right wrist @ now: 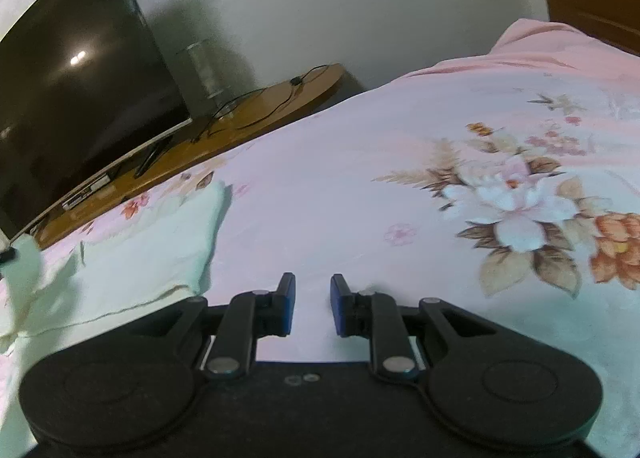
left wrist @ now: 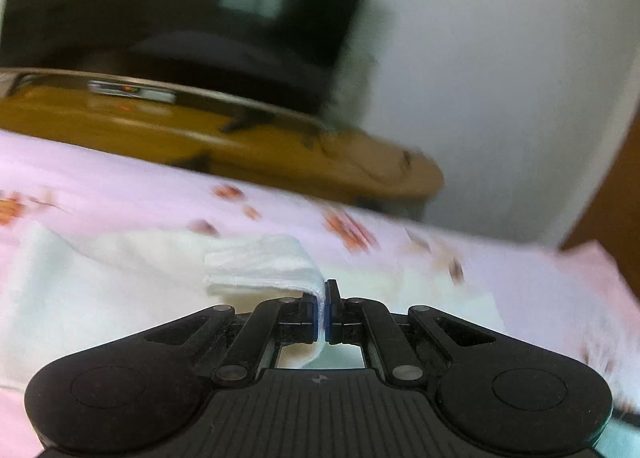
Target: Fold small clothes
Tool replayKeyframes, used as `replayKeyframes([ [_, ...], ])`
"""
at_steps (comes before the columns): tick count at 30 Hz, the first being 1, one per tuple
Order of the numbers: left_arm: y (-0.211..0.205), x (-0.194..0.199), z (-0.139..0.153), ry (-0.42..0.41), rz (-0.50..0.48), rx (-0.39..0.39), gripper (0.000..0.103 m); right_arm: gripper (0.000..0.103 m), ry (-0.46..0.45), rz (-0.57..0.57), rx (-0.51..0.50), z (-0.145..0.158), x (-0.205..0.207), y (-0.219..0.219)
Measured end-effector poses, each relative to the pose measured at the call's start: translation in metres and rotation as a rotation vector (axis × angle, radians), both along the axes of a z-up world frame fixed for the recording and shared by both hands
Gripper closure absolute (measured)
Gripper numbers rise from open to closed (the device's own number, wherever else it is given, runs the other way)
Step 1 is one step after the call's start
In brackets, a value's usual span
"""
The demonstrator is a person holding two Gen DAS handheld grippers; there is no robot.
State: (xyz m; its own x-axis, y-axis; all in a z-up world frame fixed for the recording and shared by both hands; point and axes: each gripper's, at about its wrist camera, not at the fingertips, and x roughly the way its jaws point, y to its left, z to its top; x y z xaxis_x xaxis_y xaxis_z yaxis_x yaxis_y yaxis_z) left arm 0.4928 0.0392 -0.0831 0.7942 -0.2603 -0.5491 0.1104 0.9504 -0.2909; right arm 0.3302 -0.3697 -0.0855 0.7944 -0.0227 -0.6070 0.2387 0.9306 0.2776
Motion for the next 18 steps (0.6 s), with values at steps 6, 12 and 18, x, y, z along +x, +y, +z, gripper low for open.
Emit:
replayKeyframes([
  [6, -0.061, -0.004, -0.019, 0.044, -0.096, 0.093, 0.101, 0.082, 0.002, -0.023, 0.013, 0.001, -0.014, -0.010],
  [12, -0.093, 0.003, -0.038, 0.058, -0.137, 0.120, 0.101, 0.082, 0.016, -0.040, 0.029, -0.005, -0.023, -0.012],
  [18, -0.119, -0.005, -0.041, 0.030, -0.287, 0.150, 0.038, 0.081, 0.012, -0.021, 0.039, -0.004, -0.020, -0.003],
])
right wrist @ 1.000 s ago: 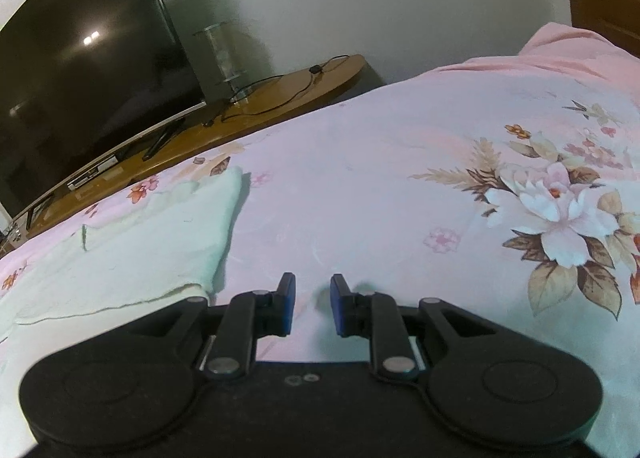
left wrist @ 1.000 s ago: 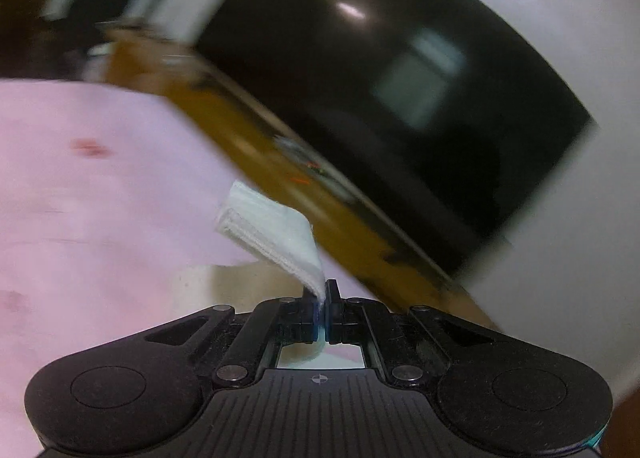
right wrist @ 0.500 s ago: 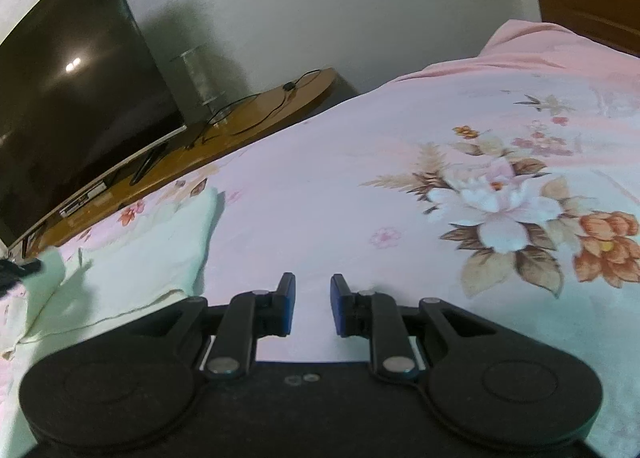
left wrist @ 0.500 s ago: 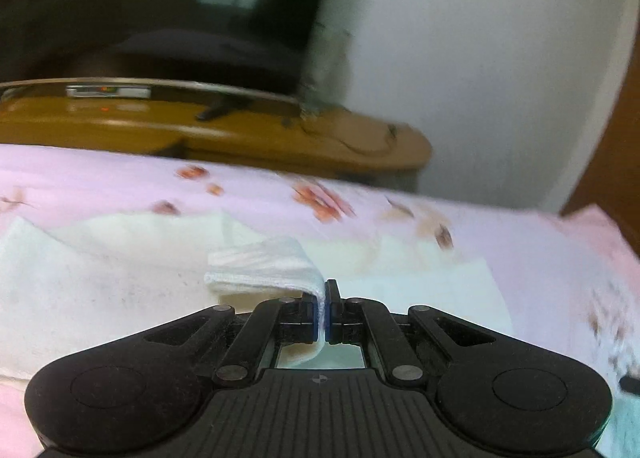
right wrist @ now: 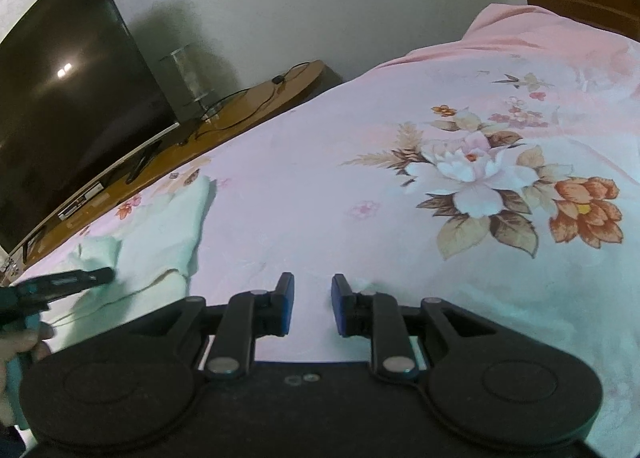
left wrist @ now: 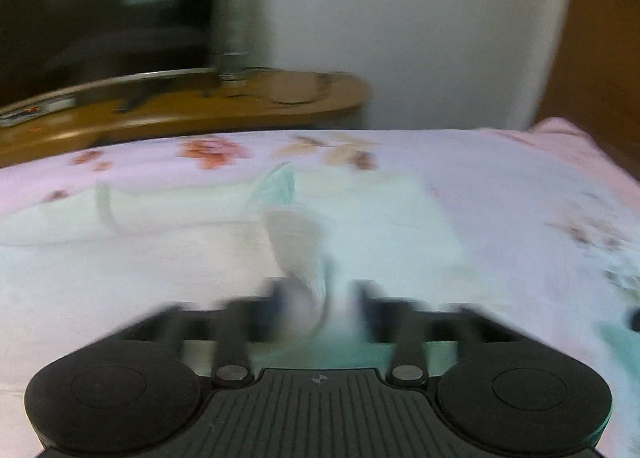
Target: Fold small clothes
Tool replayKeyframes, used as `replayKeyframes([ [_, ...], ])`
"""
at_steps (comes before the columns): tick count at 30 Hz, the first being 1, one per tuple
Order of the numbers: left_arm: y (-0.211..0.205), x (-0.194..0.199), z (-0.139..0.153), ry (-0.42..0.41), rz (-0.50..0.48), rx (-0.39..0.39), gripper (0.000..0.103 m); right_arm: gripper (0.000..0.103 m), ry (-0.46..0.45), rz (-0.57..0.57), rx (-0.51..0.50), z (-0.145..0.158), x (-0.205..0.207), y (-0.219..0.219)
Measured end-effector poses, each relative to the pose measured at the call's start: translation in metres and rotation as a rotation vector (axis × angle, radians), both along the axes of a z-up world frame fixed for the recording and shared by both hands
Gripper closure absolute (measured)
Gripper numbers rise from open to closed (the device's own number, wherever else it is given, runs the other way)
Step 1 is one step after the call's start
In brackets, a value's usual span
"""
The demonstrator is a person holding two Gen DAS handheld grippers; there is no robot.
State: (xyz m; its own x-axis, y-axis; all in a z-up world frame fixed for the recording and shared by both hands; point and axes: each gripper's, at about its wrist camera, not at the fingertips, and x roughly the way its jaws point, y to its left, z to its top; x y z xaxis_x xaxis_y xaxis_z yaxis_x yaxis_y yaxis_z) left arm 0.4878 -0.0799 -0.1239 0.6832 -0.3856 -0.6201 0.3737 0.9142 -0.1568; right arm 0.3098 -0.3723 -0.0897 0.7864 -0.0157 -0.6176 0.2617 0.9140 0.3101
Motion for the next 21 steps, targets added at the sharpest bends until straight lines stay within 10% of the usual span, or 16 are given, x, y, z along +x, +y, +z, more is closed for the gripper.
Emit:
replayKeyframes([
  [4, 0.003, -0.028, 0.009, -0.035, -0.014, -0.007, 0.039, 0.081, -0.019, 0.031, -0.008, 0.006, 0.010, 0.015],
  [13, 0.160, -0.100, 0.018, -0.059, 0.459, 0.020, 0.039, 0.080, -0.060, 0.188, 0.070, 0.012, 0.063, 0.069],
  [21, 0.213, -0.082, -0.001, 0.052, 0.472, 0.020, 0.039, 0.080, 0.026, 0.222, 0.233, -0.022, 0.134, 0.116],
])
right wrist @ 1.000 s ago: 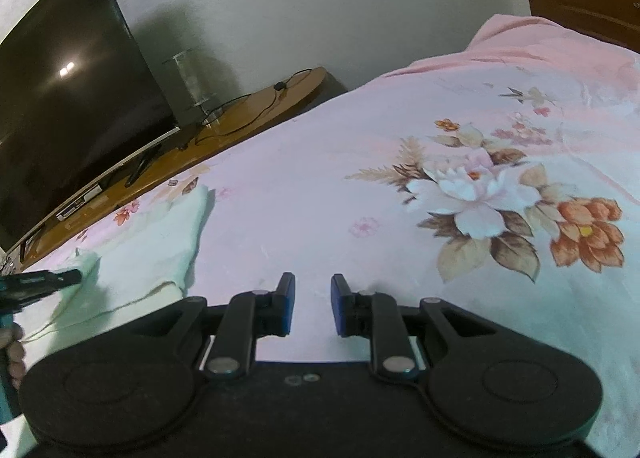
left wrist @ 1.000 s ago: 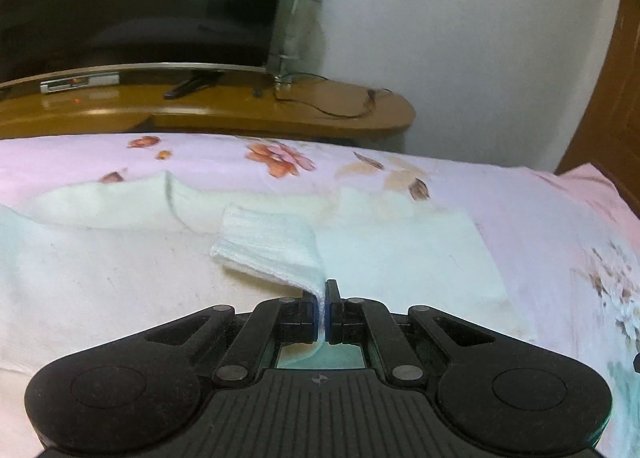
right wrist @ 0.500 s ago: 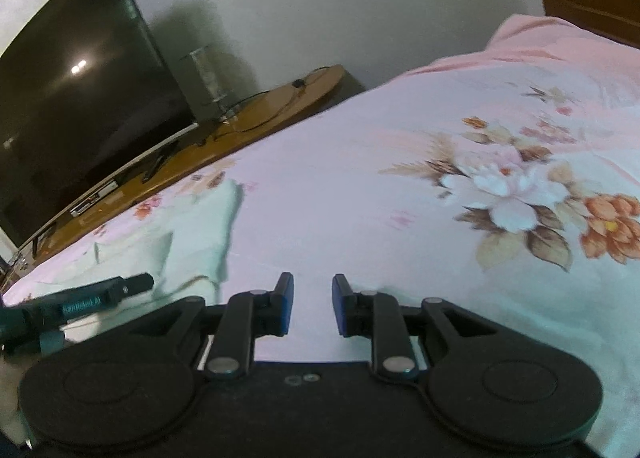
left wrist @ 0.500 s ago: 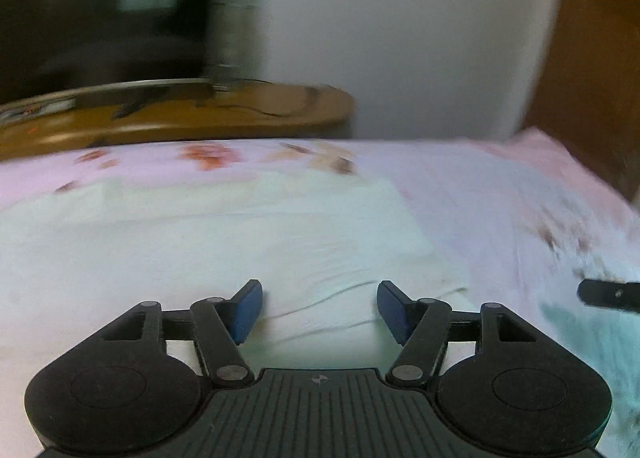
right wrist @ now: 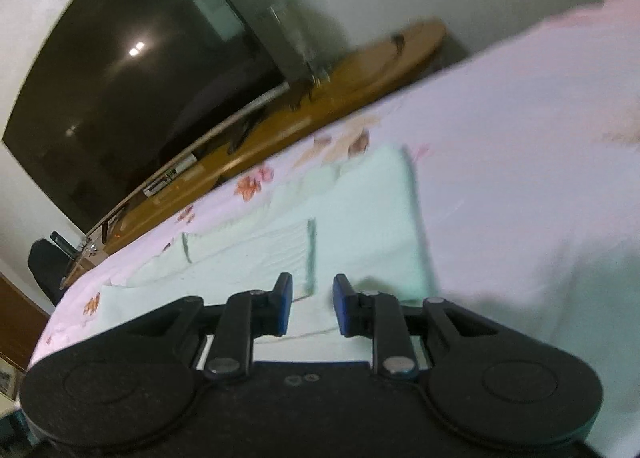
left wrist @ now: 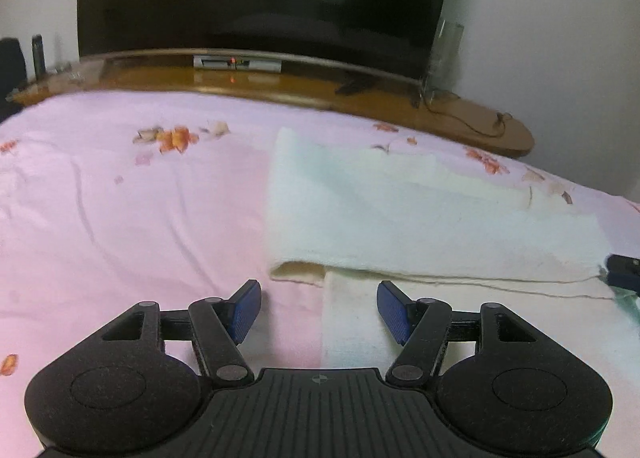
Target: Fold small clothes
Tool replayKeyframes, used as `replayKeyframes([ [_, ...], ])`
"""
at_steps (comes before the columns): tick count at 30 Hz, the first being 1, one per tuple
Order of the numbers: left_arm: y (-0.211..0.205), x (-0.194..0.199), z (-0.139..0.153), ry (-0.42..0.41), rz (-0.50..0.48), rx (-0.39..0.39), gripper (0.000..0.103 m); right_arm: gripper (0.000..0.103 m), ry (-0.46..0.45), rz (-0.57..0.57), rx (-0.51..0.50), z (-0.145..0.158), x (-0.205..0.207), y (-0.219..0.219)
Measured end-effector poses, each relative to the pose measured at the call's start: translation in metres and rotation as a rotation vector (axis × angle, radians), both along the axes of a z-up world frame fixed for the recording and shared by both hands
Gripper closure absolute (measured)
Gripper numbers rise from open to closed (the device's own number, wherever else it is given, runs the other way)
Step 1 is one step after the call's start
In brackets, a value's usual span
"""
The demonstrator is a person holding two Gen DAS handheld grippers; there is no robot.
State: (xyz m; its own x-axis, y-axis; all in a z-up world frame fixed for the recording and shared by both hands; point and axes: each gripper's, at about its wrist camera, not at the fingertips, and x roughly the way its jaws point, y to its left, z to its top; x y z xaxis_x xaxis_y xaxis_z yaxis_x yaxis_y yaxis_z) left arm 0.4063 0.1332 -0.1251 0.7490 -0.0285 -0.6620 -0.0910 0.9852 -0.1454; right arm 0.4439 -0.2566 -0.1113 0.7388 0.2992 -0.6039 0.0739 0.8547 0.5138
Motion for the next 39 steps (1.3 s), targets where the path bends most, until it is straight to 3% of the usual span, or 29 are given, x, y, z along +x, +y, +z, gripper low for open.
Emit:
replayKeyframes([
  [4, 0.002, 0.006, -0.007, -0.004, -0.009, -0.018, 0.039, 0.083, 0.027, -0.002, 0.037, -0.009, 0.019, 0.011],
  [6, 0.002, 0.013, -0.010, -0.008, -0.005, -0.024, 0.039, 0.098, 0.023, 0.008, 0.016, -0.009, 0.022, 0.017],
  [10, 0.005, 0.018, -0.013, -0.008, 0.002, -0.031, 0.039, 0.099, -0.065, 0.007, -0.072, 0.007, 0.018, 0.024],
  [15, 0.006, 0.017, -0.012, -0.007, -0.006, -0.018, 0.039, 0.100, -0.166, -0.055, -0.105, 0.035, 0.004, 0.003],
  [19, 0.009, 0.021, -0.011, 0.000, 0.010, -0.016, 0.054, 0.099, -0.173, -0.106, -0.131, 0.040, -0.007, -0.024],
  [21, 0.011, 0.023, -0.010, 0.001, 0.003, -0.033, 0.070, 0.099, -0.142, -0.096, -0.134, 0.034, -0.009, -0.031],
  [24, 0.010, 0.026, -0.010, 0.010, -0.032, -0.058, 0.086, 0.099, -0.112, -0.077, -0.143, 0.026, -0.014, -0.032],
  [27, 0.005, 0.027, -0.010, 0.010, -0.048, -0.032, 0.088, 0.099, -0.104, -0.084, -0.139, 0.022, -0.019, -0.031],
  [33, 0.016, 0.028, -0.012, 0.017, -0.050, -0.103, 0.090, 0.099, -0.108, -0.088, -0.155, 0.022, -0.024, -0.028],
  [39, 0.017, 0.028, -0.013, 0.021, -0.063, -0.102, 0.090, 0.099, -0.089, -0.096, -0.154, 0.015, -0.025, -0.027],
])
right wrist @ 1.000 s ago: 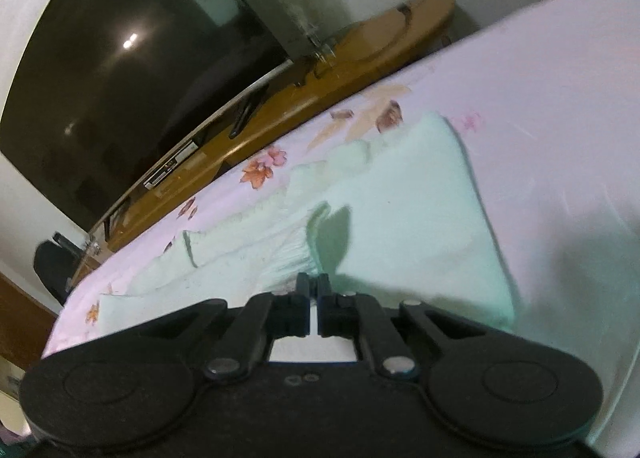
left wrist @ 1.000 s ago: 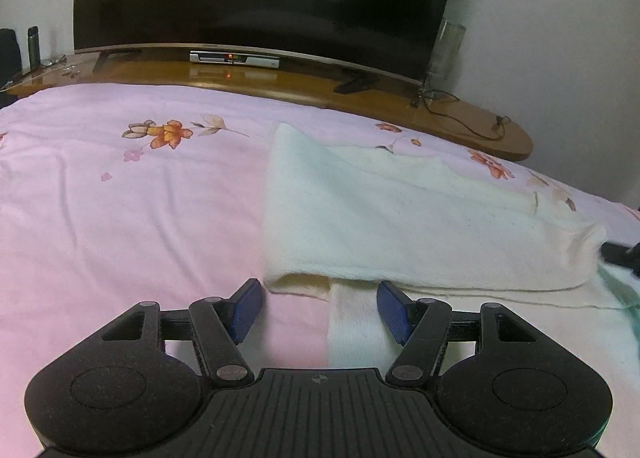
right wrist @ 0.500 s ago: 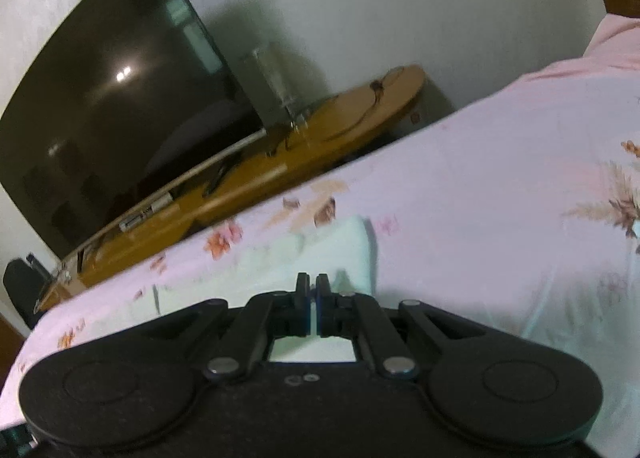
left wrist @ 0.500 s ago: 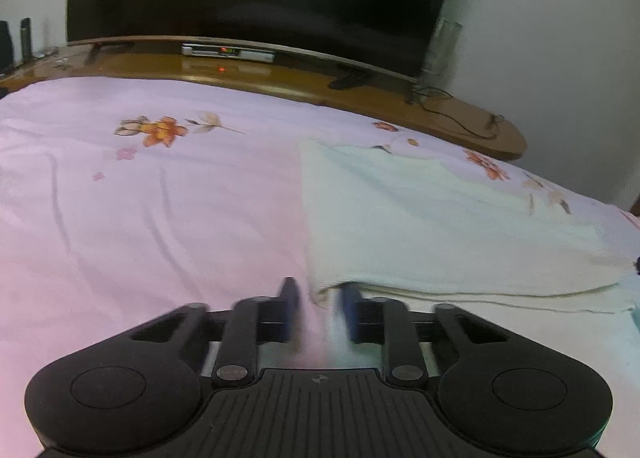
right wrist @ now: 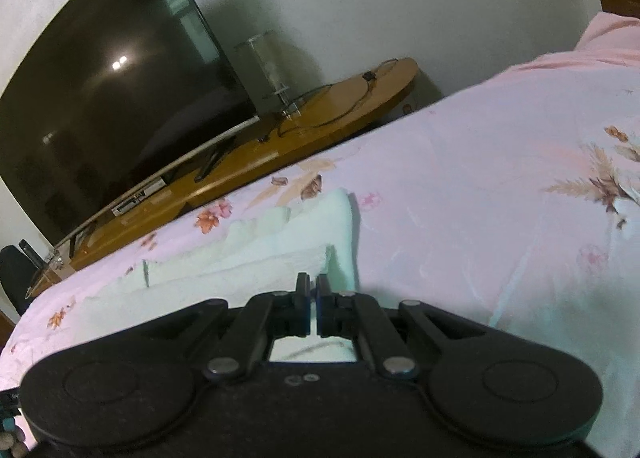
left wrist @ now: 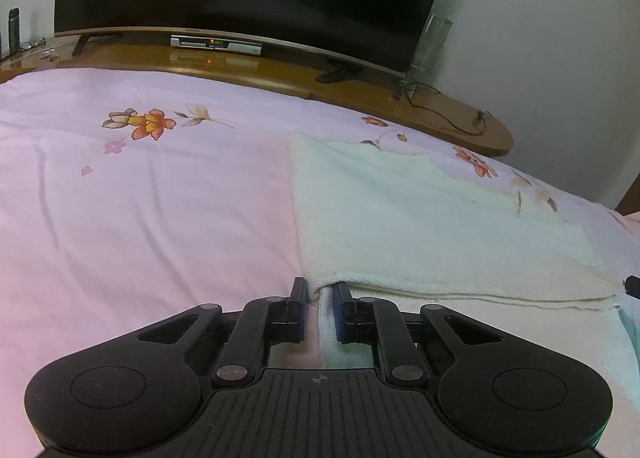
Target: Fold small clothes
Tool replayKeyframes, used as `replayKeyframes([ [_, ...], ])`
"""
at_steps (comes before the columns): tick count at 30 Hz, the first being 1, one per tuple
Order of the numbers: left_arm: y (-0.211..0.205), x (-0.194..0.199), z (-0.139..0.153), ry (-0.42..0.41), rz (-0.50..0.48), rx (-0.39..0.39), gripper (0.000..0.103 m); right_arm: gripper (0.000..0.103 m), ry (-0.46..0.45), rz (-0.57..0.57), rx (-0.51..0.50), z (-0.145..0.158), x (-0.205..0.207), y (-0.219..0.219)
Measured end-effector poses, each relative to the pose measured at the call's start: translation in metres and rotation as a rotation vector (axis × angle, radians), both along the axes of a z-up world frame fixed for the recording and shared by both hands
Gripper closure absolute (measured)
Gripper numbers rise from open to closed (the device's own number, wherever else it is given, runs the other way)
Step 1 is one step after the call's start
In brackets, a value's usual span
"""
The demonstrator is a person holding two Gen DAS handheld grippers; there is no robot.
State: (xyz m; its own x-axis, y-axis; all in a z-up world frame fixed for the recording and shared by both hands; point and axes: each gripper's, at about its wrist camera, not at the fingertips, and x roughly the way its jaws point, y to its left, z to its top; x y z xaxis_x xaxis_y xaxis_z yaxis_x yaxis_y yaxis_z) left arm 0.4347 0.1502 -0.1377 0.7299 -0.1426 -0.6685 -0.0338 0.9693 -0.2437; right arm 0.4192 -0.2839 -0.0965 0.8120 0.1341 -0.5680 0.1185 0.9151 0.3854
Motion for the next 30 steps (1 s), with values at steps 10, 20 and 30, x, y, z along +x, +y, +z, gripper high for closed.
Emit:
replayKeyframes([
  [10, -0.005, -0.006, 0.013, 0.021, -0.083, 0.132, 0.089, 0.096, 0.050, -0.014, -0.018, -0.020, -0.004, -0.002],
  [20, -0.054, 0.066, 0.030, -0.105, -0.174, 0.144, 0.089, 0.086, -0.036, 0.089, -0.183, 0.000, 0.037, 0.033],
  [30, -0.046, 0.069, 0.016, -0.144, -0.131, 0.316, 0.082, 0.090, 0.020, 0.114, -0.448, -0.024, 0.054, 0.044],
])
